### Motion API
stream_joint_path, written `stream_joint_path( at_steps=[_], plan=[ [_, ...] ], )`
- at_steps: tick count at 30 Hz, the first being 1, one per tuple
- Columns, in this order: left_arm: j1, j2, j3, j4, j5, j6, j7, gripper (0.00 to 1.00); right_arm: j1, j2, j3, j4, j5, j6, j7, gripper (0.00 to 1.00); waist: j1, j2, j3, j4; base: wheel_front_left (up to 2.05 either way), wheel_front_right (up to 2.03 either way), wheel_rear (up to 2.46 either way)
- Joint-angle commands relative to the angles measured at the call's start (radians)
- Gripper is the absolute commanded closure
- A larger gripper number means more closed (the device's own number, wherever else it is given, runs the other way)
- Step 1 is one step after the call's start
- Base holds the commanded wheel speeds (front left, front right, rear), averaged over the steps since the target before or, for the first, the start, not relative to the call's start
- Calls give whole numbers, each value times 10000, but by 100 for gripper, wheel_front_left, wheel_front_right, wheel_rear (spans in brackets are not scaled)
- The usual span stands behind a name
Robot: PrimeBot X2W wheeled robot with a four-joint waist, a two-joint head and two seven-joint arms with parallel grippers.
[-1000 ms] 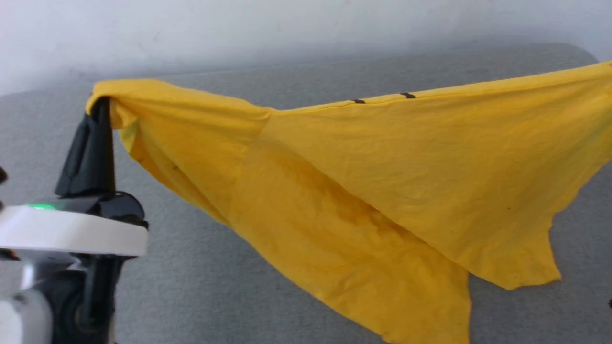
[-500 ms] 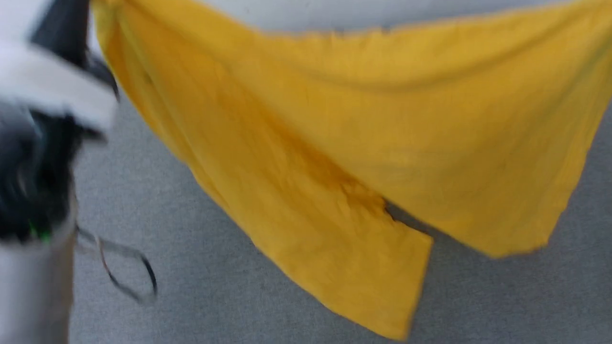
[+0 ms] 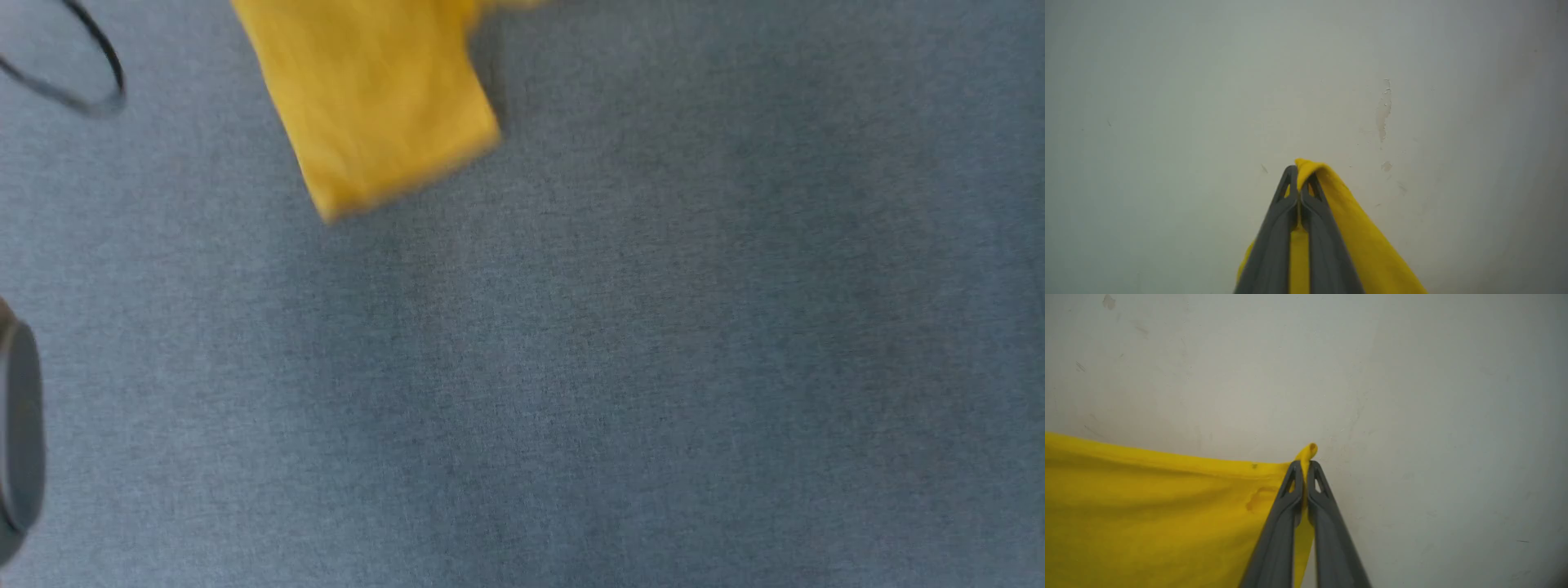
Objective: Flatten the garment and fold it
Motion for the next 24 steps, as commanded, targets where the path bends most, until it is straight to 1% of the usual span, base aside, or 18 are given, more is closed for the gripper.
stream_joint_path(
  at_steps=[1,3,7,10,12,14,19,22,24],
  plan=[
    [-476,-80,38,270,145,-168,-458,100,-469,-19,108,436,-212,-9,-360,100,-4,1,688,83,0,0,0],
    [-957,-83,-6,703,325,-343,-1005,100,-982,-68,237,1052,-453,-9,-780,100,-4,1,831,95,0,0,0],
    [-1620,-106,-157,1527,457,-928,-1913,100,-1562,-164,506,2065,-579,-9,-1390,100,-4,1,1254,137,0,0,0],
    [-1759,-143,-274,2034,477,-1395,-2565,100,-1655,-289,698,2588,-567,-9,-1807,100,-4,1,1646,215,0,0,0],
    [-1743,-142,-370,2336,506,-1634,-2859,100,-1612,-356,781,2858,-464,-9,-2029,100,-4,1,1938,272,0,0,0],
    [-1699,-130,-408,2599,512,-1775,-3095,100,-1535,-431,923,3026,-331,-9,-2242,100,-4,1,2221,320,0,0,0],
    [-1030,-115,-435,2801,297,-2176,-3473,100,-976,-512,1526,3077,428,-9,-2768,100,-4,1,2422,364,0,0,0],
    [-270,-65,-447,2371,120,-2351,-3519,100,-409,-718,1887,2581,1161,-9,-2929,100,-4,1,2345,426,0,0,0],
    [475,-2,-412,1883,-8,-2361,-3522,100,149,-989,2080,2037,1671,-9,-2978,100,-4,1,2187,498,0,0,0]
  ],
)
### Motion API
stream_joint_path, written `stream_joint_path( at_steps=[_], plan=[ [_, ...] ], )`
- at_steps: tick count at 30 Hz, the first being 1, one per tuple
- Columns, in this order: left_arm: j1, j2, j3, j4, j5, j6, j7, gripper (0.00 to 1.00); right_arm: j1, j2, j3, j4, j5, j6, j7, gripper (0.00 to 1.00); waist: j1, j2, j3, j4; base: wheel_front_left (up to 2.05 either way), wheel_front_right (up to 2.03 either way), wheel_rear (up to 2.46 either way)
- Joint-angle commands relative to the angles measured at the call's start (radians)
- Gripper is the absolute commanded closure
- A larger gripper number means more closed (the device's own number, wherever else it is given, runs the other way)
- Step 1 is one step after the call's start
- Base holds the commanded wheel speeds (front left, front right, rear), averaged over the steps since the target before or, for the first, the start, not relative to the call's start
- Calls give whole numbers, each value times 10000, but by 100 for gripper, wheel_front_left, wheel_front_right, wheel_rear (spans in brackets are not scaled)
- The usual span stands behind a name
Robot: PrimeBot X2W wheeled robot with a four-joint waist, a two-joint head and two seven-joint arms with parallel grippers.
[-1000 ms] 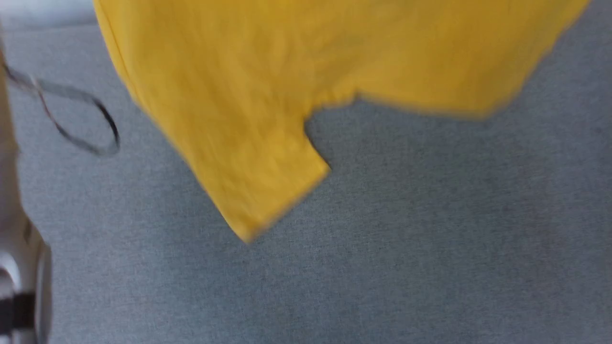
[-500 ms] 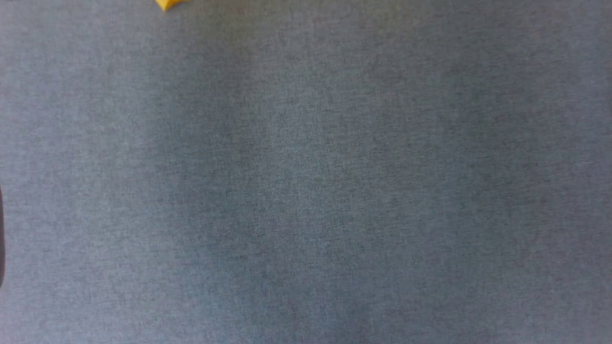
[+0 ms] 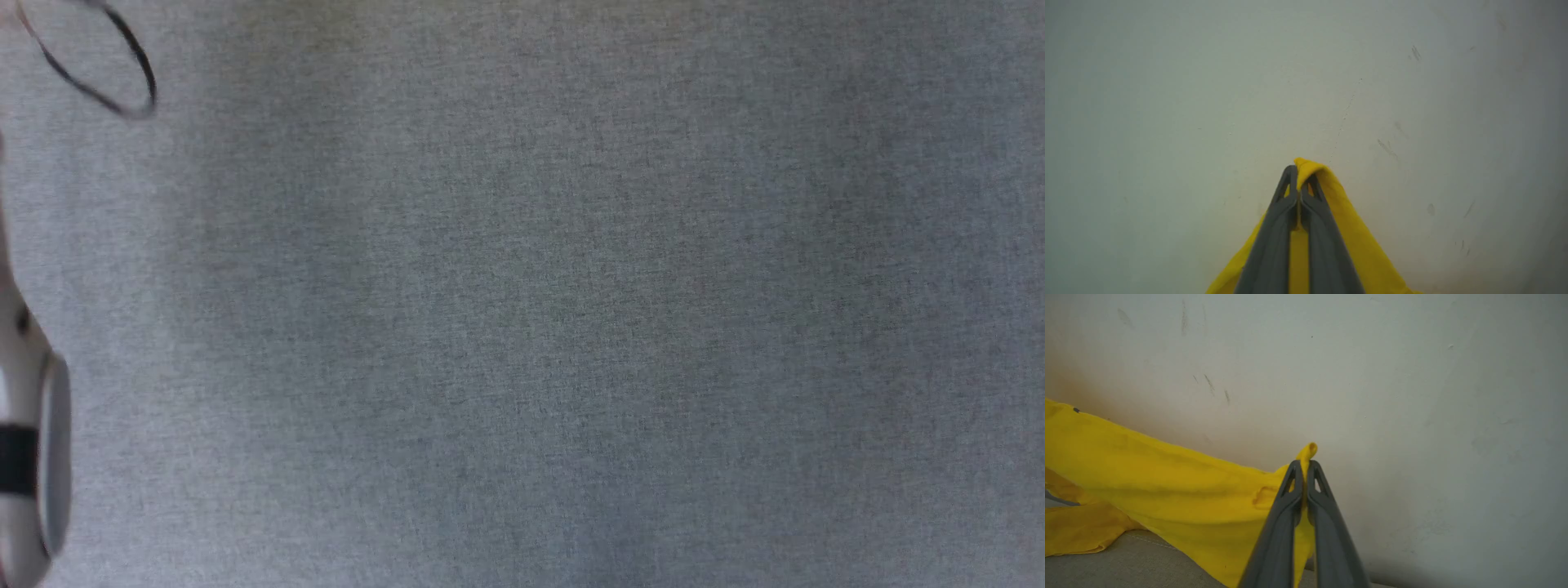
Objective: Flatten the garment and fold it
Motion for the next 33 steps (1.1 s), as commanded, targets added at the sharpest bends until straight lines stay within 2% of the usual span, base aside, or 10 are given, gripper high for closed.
stream_joint_path(
  at_steps=[1,6,7,9,12,16,20,24,29,33],
  plan=[
    [773,161,-6,-530,-105,-65,23,100,586,-364,107,-569,429,-11,-78,100,-2,1,-260,124,0,0,0],
    [3529,414,102,-2535,-498,216,401,100,2803,-1082,-137,-2469,1418,-11,220,100,-2,1,-878,220,0,0,0],
    [3529,414,102,-2535,-498,216,401,100,2803,-1082,-137,-2469,1418,-11,220,100,-2,1,-878,220,0,0,0],
    [4838,538,138,-3511,-597,448,582,100,3914,-1192,-459,-3237,1684,-11,432,100,-2,1,-1165,236,0,0,0],
    [6865,693,266,-5000,-645,1029,825,100,5679,-1182,-1064,-4370,1831,-11,709,100,-2,1,-1580,231,0,0,0],
    [9429,860,412,-6436,-486,1820,947,100,7972,-757,-2087,-5578,1789,-11,979,100,-2,1,-2138,289,0,0,0],
    [11825,649,498,-7349,-740,2419,1032,100,9929,-32,-2926,-6413,1655,-11,1139,100,-2,1,-2654,330,0,0,0],
    [13822,591,303,-7726,-957,2726,1323,100,11443,597,-3437,-6833,1425,-11,1250,100,-2,1,-3111,322,0,0,0],
    [15602,687,-296,-7543,-1206,2949,2177,100,12939,1160,-3702,-6899,1168,-11,1341,100,-2,1,-3540,352,0,0,0],
    [16394,864,-870,-7292,-1512,2779,2958,100,13927,1554,-3841,-6701,1057,-11,1463,100,-2,1,-3787,419,0,0,0]
  ],
)
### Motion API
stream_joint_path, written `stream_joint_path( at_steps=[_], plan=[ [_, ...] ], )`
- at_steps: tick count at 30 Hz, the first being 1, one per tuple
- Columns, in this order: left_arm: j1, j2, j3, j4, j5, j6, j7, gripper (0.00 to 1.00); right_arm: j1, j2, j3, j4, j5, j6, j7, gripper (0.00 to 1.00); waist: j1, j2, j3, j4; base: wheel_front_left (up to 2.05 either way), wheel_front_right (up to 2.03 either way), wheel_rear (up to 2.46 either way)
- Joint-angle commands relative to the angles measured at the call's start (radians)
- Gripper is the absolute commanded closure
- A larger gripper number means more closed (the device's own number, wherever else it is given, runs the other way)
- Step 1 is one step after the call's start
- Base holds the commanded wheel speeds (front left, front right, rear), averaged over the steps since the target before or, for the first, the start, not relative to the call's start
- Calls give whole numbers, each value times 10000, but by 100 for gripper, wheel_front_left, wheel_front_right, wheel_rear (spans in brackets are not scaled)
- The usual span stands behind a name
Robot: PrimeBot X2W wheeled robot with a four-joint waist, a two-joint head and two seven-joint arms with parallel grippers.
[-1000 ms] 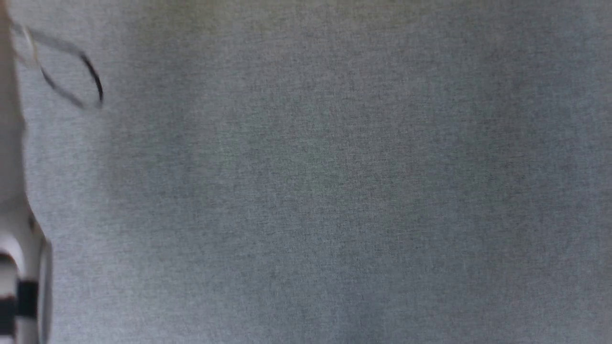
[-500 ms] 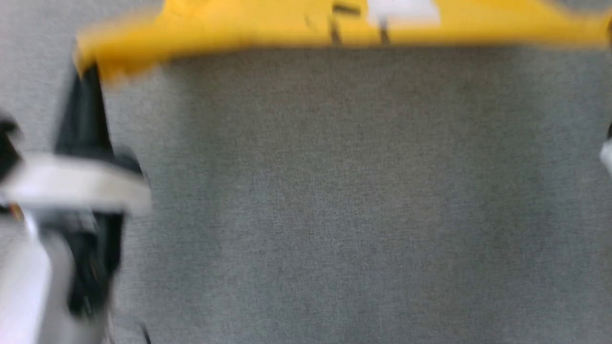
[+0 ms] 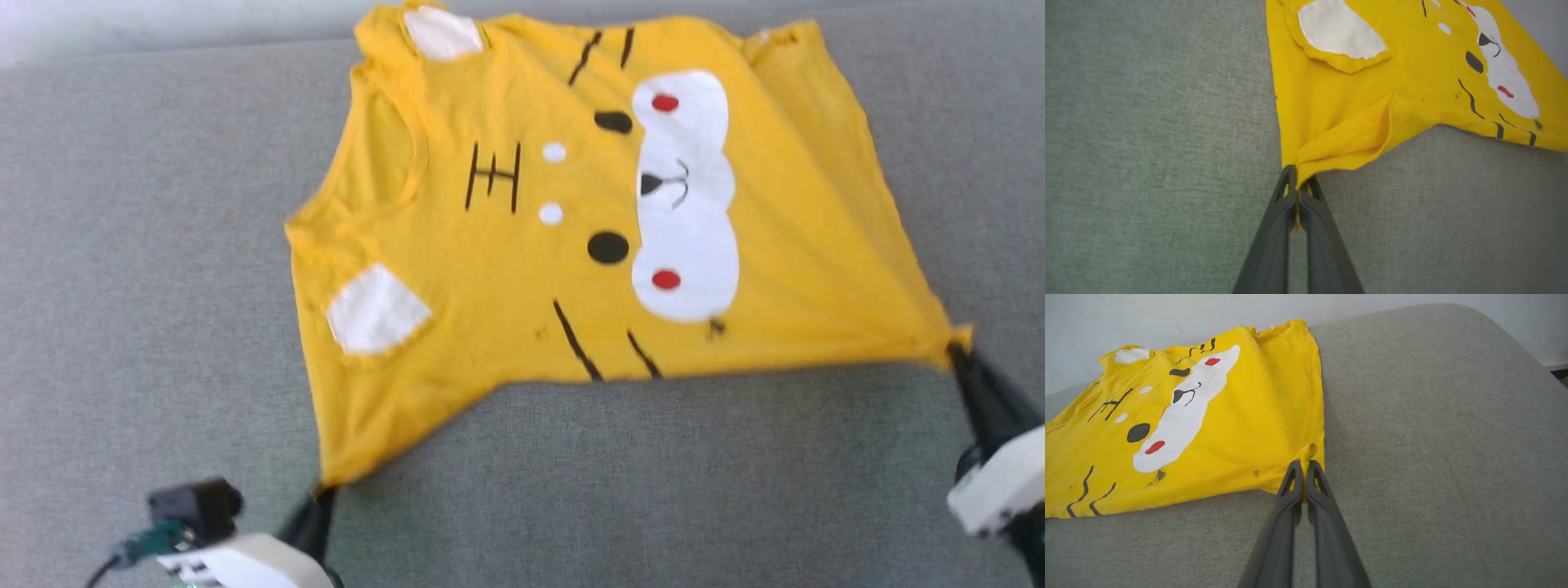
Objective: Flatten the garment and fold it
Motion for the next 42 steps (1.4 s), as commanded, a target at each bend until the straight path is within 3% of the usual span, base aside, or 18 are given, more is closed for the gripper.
stream_joint_path(
  at_steps=[1,9,21,26,33,42],
  plan=[
    [199,130,-141,100,-139,-123,214,100,300,61,-37,101,-96,-9,84,100,3,0,-253,81,0,0,0],
    [1249,574,-796,434,-1010,-496,1691,100,2051,116,82,940,-7,-9,969,100,3,0,-848,202,0,0,0],
    [2507,904,-793,4,-1890,-311,2578,100,3393,-304,104,969,458,-9,2136,100,3,0,-1556,189,0,0,0],
    [2452,1180,-261,-414,-1673,-244,2133,100,3399,-238,-158,689,427,-9,1944,100,3,0,-1677,177,0,0,0],
    [1139,1116,404,-834,-988,-538,829,100,2644,-260,-588,163,114,-9,1161,100,3,0,-1521,69,0,0,0],
    [-1437,1305,208,-743,259,-1082,250,100,929,-510,-684,-402,-168,-9,790,100,3,0,-583,-141,0,0,0]
  ],
)
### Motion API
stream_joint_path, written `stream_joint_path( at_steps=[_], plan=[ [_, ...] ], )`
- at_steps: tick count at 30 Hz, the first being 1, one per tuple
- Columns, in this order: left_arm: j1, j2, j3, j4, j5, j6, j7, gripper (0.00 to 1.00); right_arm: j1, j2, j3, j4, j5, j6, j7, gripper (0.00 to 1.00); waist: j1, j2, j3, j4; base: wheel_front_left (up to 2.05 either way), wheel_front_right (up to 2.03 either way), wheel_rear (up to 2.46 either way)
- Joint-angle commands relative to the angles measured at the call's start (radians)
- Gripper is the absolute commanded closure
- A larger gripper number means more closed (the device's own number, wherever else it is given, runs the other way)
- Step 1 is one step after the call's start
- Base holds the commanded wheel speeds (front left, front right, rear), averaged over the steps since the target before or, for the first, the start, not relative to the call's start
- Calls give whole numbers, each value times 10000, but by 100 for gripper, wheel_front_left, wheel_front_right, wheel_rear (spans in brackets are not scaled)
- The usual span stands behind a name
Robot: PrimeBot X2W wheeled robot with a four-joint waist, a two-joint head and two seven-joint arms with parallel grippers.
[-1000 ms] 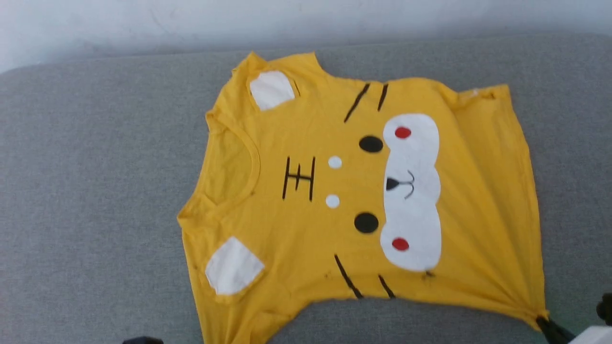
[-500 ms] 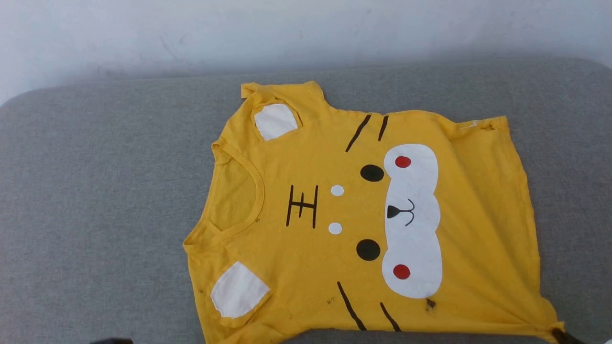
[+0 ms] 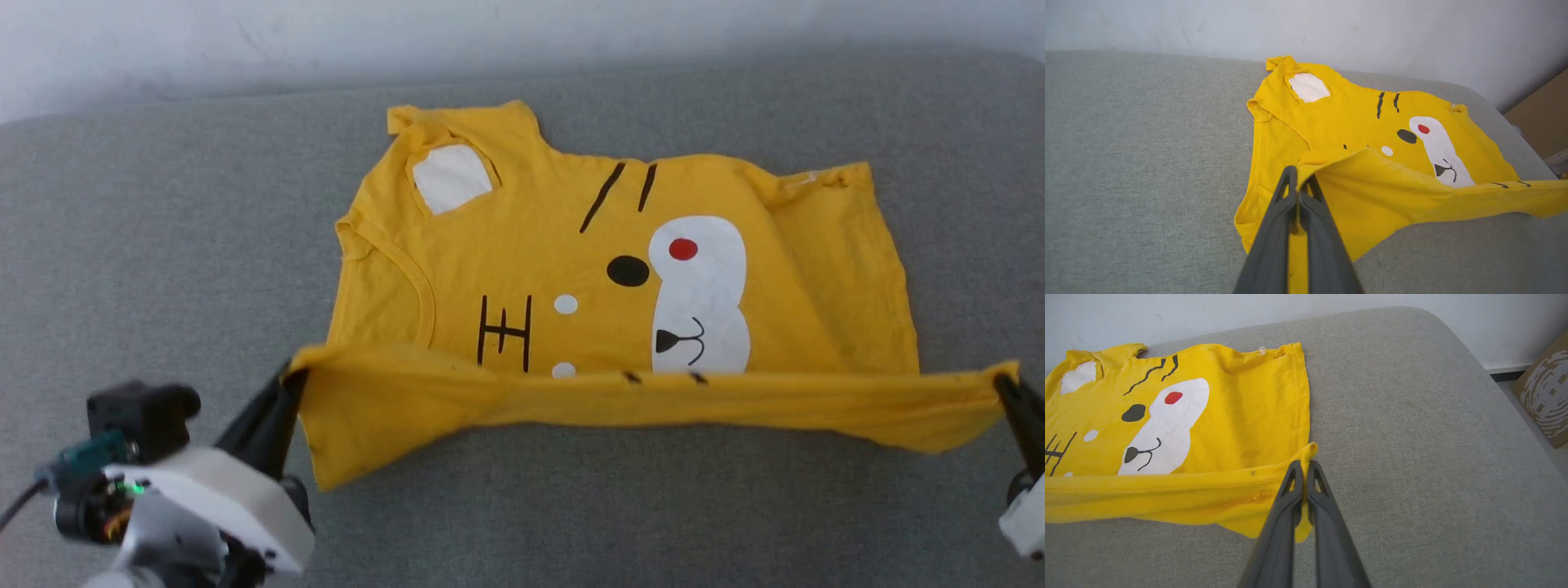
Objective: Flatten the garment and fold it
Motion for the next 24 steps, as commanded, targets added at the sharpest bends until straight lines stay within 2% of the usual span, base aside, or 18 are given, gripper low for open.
stream_joint_path(
  at_steps=[1,10,16,22,24],
  plan=[
    [-624,-6,-35,133,207,-105,-147,100,-397,-110,-55,-47,-128,-11,-70,100,-1,0,530,-120,0,0,0],
    [-2827,-540,-658,1870,766,-656,-497,100,-2009,-369,581,792,-486,-11,-129,100,-1,0,1675,-225,0,0,0],
    [-3521,-933,-728,3333,1005,-695,-1102,100,-2780,-543,1213,1887,-483,-11,-525,100,-1,0,2061,-220,0,0,0],
    [-3844,-1182,-999,4272,892,-852,-929,100,-3219,-687,1617,3032,-370,-11,-888,100,-1,0,2224,-123,0,0,0],
    [-3955,-1243,-1054,4444,875,-874,-890,84,-3331,-742,1706,3379,-311,-11,-1005,100,-1,0,2251,-90,0,0,0]
  ],
)
